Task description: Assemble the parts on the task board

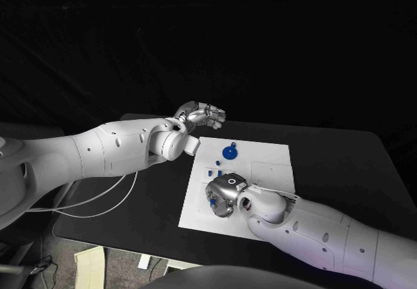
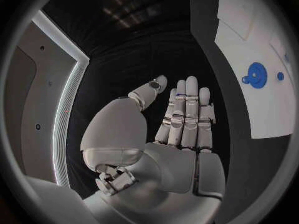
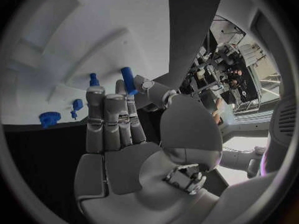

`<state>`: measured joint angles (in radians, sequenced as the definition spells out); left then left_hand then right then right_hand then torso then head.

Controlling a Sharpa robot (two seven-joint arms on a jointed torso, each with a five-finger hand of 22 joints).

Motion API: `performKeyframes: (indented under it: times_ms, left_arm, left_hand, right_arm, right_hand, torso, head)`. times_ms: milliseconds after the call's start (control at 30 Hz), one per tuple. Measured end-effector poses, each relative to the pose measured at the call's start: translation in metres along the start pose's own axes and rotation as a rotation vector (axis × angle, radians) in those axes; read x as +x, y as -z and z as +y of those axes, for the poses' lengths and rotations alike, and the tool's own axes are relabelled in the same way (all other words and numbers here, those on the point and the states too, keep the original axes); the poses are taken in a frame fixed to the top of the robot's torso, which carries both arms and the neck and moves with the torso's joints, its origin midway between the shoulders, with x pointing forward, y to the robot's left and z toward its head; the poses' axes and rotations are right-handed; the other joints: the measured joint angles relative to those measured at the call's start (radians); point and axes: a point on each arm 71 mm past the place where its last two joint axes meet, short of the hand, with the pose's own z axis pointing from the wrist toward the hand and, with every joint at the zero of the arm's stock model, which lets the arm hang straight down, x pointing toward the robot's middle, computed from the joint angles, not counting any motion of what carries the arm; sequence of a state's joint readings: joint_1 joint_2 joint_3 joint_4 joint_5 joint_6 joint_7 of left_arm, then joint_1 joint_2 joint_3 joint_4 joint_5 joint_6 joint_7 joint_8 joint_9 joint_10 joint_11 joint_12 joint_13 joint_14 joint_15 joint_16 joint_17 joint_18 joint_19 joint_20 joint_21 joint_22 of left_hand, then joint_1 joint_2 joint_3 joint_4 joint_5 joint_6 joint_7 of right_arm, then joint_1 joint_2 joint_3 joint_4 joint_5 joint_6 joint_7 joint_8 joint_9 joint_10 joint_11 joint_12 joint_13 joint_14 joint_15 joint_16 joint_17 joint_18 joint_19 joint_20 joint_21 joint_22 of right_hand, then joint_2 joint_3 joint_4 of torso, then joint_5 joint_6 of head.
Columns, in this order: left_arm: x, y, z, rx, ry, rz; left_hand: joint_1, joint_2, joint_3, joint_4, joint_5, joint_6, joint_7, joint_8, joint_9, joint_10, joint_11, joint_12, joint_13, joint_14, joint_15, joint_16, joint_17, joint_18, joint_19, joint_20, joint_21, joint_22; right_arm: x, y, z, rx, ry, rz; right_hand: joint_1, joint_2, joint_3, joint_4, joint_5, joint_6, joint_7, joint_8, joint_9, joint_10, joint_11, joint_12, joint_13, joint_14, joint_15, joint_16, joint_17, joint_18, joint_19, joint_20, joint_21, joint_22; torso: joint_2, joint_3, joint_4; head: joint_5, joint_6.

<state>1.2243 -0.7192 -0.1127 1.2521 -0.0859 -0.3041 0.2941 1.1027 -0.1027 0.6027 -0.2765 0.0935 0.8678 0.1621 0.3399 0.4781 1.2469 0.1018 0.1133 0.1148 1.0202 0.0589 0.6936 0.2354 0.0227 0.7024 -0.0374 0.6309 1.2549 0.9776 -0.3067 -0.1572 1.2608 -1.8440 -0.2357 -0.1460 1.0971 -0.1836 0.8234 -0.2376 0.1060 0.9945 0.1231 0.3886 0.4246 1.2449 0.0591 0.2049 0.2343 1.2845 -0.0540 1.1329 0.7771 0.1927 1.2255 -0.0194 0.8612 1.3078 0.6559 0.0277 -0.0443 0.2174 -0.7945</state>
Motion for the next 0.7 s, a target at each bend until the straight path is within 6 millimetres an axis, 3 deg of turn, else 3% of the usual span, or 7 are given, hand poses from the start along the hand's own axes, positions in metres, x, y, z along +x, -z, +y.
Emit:
performKeyframes:
  times_ms: [167,333,700]
  left_arm:
    - [0.0,0.0,0.0,0.0,0.0,0.0]
    - [0.0,-0.0001,0.0,0.0,0.0,0.0]
    - [-0.0002,-0.0001,0.0001,-0.001,0.0,0.0]
  left_hand:
    - [0.0,0.0,0.0,0.0,0.0,0.0,0.0,0.0,0.0,0.0,0.0,0.0,0.0,0.0,0.0,0.0,0.0,0.0,0.0,0.0,0.0,0.0]
    - [0.0,0.0,0.0,0.0,0.0,0.0,0.0,0.0,0.0,0.0,0.0,0.0,0.0,0.0,0.0,0.0,0.001,0.0,0.0,0.0,0.0,0.0]
    - [0.0,0.0,0.0,0.0,0.0,0.0,0.0,0.0,0.0,0.0,0.0,0.0,0.0,0.0,0.0,0.0,0.002,0.0,0.0,0.0,0.0,0.0]
  right_arm:
    - [0.0027,0.0004,-0.0008,0.002,-0.009,0.004]
    - [0.0036,0.0006,-0.0011,0.003,-0.019,0.003]
    - [0.003,0.0013,-0.0014,0.003,-0.031,-0.011]
  right_hand:
    - [-0.038,-0.01,-0.083,-0.027,0.045,-0.02,0.007,-0.011,-0.009,-0.023,0.005,-0.012,-0.003,-0.011,0.004,0.0,-0.002,0.0,-0.001,0.0,0.004,0.0]
    - [-0.056,-0.018,-0.149,-0.046,0.049,-0.038,0.018,-0.023,-0.014,-0.048,0.012,-0.019,-0.005,-0.016,0.004,0.0,-0.004,0.0,-0.01,-0.002,0.004,0.0]
    - [-0.055,-0.018,-0.181,-0.048,0.055,-0.045,0.021,-0.029,-0.018,-0.057,0.014,-0.023,-0.005,-0.019,0.007,0.0,-0.006,0.0,-0.011,0.0,0.004,0.0]
  torso:
    - [0.0,0.0,-0.0002]
    - [0.0,0.0006,-0.0004]
    - [0.0,0.0003,-0.0003]
  head:
    - [-0.001,-0.001]
    - [-0.001,-0.001]
    - [-0.001,-0.001]
